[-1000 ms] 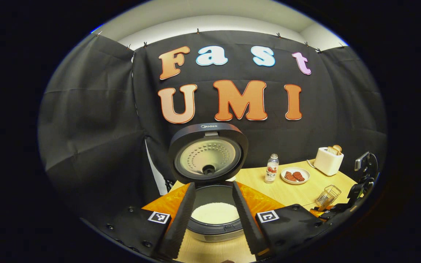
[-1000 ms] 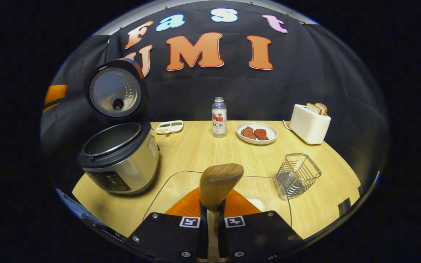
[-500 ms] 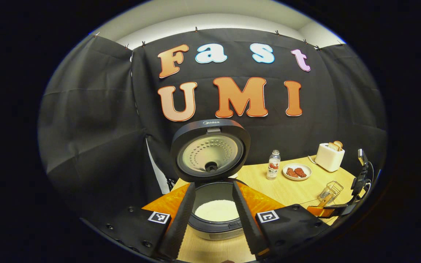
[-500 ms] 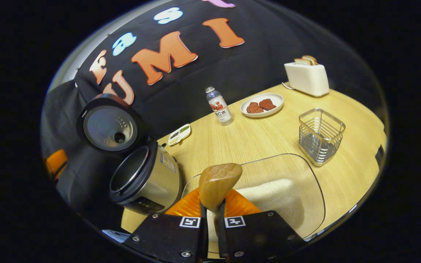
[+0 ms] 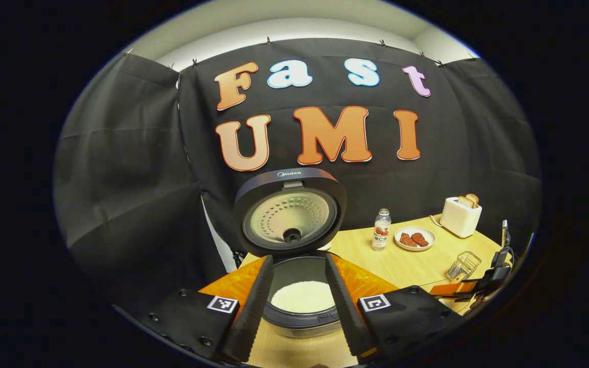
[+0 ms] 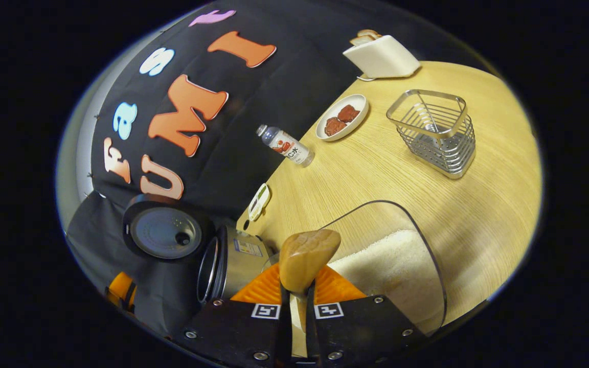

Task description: Close the left gripper, press the button to open the rice cooker; take a wooden spoon from the chopstick holder with the right hand, scoop a spoonful of rice and pour it into the rice cooker, then put the wooden spoon back into the chopstick holder.

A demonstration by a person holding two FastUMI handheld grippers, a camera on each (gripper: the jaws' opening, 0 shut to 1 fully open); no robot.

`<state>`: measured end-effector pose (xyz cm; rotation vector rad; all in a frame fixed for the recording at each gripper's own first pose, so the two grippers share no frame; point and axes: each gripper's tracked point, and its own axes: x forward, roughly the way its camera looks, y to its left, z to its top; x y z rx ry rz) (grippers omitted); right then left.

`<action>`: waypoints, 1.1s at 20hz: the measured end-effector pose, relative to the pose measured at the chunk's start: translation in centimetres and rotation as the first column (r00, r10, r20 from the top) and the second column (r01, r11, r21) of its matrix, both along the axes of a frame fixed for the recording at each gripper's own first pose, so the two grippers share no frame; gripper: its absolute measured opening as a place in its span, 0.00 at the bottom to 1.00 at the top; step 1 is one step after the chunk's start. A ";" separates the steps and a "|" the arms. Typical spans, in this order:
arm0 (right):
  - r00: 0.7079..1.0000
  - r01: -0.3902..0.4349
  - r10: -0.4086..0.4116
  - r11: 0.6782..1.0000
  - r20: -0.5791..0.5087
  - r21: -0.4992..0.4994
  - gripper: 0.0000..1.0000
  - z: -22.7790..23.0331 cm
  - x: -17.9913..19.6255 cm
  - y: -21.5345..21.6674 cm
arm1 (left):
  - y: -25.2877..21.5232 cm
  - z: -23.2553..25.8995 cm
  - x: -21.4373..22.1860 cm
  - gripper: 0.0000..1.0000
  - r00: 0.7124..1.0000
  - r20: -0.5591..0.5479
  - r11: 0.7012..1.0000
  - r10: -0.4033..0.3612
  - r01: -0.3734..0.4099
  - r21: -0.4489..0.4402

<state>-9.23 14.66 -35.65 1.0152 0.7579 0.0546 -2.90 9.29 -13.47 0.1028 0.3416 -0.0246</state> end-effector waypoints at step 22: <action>0.988 0.051 -0.116 0.869 0.101 0.493 0.10 13.2 6.9 -6.1 | 2.3 6.3 2.7 0.66 0.985 0.142 0.995 0.102 -0.103 -0.002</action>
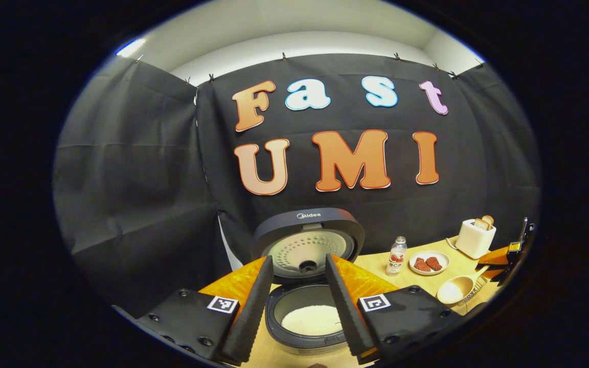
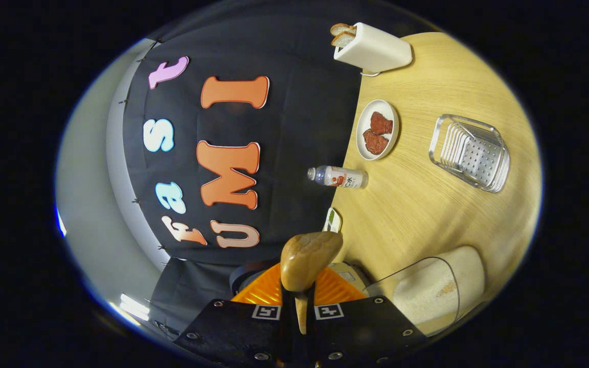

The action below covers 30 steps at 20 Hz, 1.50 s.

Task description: Close the left gripper, press the button to open the rice cooker; take a wooden spoon from the chopstick holder with the right hand, scoop a spoonful of rice and pour it into the rice cooker, then put the wooden spoon back into the chopstick holder.

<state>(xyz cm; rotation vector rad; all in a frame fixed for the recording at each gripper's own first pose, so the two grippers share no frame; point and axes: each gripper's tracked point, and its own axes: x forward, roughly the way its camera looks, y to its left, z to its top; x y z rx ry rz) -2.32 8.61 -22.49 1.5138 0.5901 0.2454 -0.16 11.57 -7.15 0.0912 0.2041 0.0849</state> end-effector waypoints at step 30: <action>0.886 -0.211 0.377 0.845 0.269 -0.491 0.10 8.4 11.9 23.4 | 17.8 5.7 -7.0 1.00 0.950 0.096 0.951 0.298 -0.304 0.061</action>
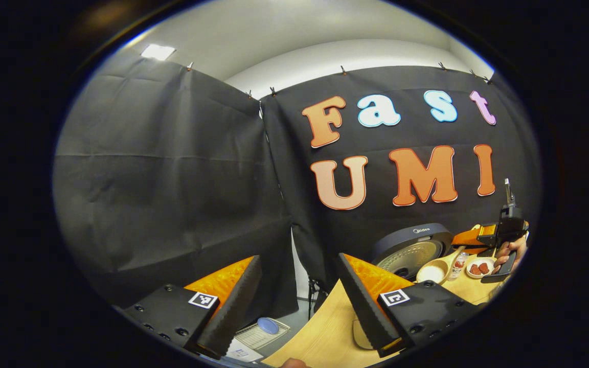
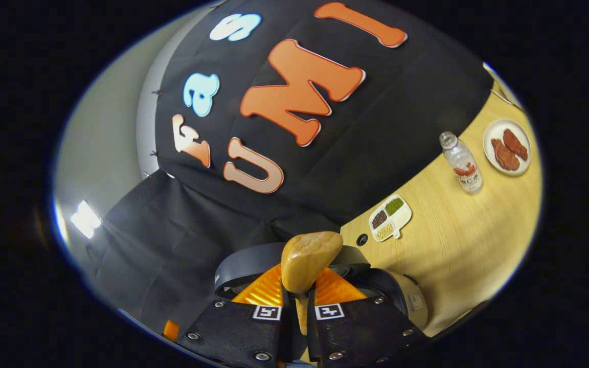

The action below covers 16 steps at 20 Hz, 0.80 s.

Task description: Close the left gripper, press the button to open the rice cooker; take a wooden spoon from the chopstick holder with the right hand, scoop a spoonful of rice and pour it into the rice cooker, then put the wooden spoon back into the chopstick holder.

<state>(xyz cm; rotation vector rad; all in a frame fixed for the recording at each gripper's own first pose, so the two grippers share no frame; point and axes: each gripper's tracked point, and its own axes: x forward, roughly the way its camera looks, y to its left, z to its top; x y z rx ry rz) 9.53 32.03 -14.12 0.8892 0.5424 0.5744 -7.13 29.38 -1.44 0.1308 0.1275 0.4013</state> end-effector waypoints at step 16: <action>0.966 0.079 -0.005 0.959 0.260 -0.273 0.10 0.7 -1.5 0.9 | 1.2 -1.8 -0.9 0.94 1.000 -0.022 0.999 0.021 -0.021 -0.034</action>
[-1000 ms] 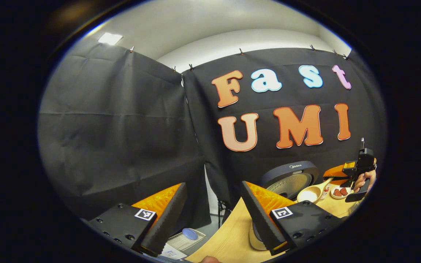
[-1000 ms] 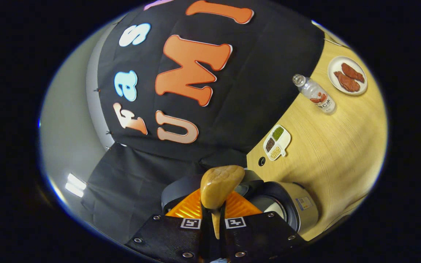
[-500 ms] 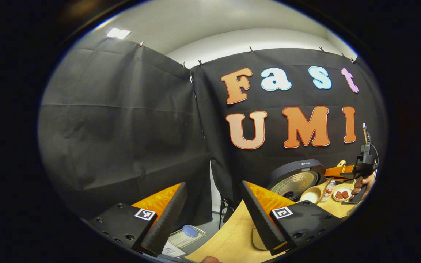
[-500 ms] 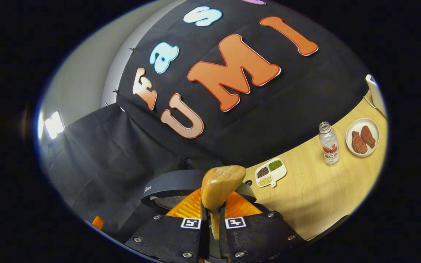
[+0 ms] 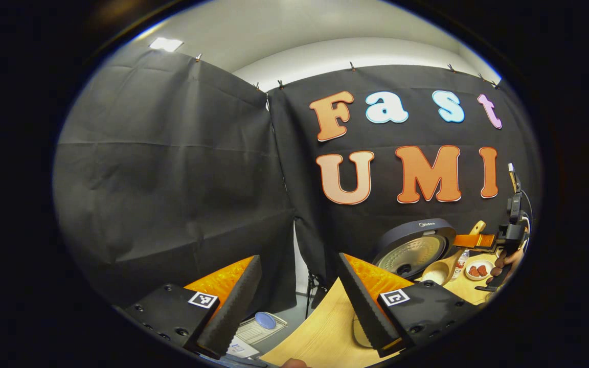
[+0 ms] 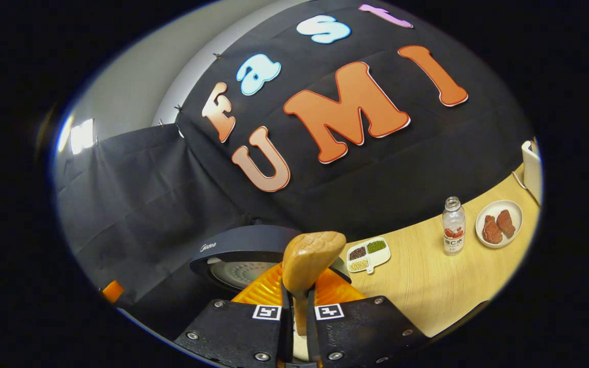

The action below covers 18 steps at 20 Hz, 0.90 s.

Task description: Close the left gripper, press the button to open the rice cooker; take a wooden spoon from the chopstick holder with the right hand, scoop a spoonful of rice and pour it into the rice cooker, then put the wooden spoon back into the chopstick holder.

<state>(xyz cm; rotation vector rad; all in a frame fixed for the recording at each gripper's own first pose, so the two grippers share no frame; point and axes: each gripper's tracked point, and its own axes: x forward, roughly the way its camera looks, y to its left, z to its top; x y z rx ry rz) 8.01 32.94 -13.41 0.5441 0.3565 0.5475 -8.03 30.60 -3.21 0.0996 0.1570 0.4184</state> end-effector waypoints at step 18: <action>0.959 -0.120 0.174 0.964 0.225 -0.237 0.10 0.8 -2.2 2.6 | 1.7 -0.4 -2.7 0.94 0.999 0.003 0.999 0.046 -0.046 -0.013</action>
